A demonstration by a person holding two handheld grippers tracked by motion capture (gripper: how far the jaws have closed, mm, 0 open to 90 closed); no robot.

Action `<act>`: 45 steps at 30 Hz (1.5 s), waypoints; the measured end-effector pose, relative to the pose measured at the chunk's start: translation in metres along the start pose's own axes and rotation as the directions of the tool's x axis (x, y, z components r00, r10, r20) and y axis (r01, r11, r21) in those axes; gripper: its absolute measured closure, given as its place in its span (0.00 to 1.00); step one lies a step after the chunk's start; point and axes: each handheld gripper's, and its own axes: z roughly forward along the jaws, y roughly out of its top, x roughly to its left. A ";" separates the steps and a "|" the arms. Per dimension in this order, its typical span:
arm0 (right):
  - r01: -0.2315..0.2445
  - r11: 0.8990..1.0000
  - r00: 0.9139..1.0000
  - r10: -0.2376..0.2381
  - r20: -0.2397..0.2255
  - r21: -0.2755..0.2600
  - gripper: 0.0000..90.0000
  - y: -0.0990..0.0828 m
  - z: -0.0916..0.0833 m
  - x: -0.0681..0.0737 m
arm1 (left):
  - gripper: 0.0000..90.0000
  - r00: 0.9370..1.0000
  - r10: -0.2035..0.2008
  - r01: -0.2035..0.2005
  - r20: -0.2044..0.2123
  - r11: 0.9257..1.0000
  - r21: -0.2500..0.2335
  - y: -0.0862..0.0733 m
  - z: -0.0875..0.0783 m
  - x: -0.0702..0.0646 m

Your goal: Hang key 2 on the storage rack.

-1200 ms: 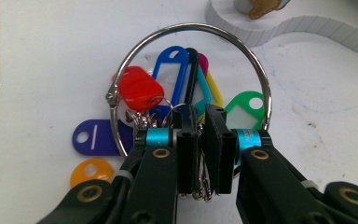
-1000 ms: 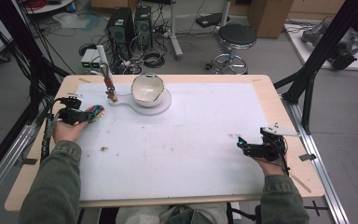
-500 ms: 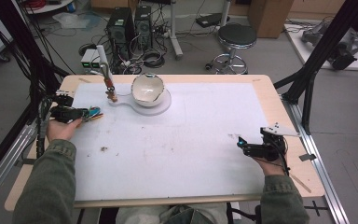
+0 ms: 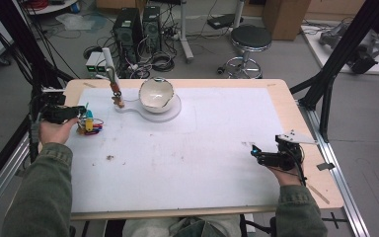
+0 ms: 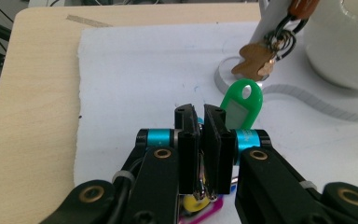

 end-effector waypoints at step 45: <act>-0.029 0.999 1.000 0.028 -0.010 -0.015 0.01 -0.002 -0.004 -0.004 | 0.93 0.995 -0.101 0.100 0.008 0.974 -0.203 0.100 -0.025 -0.010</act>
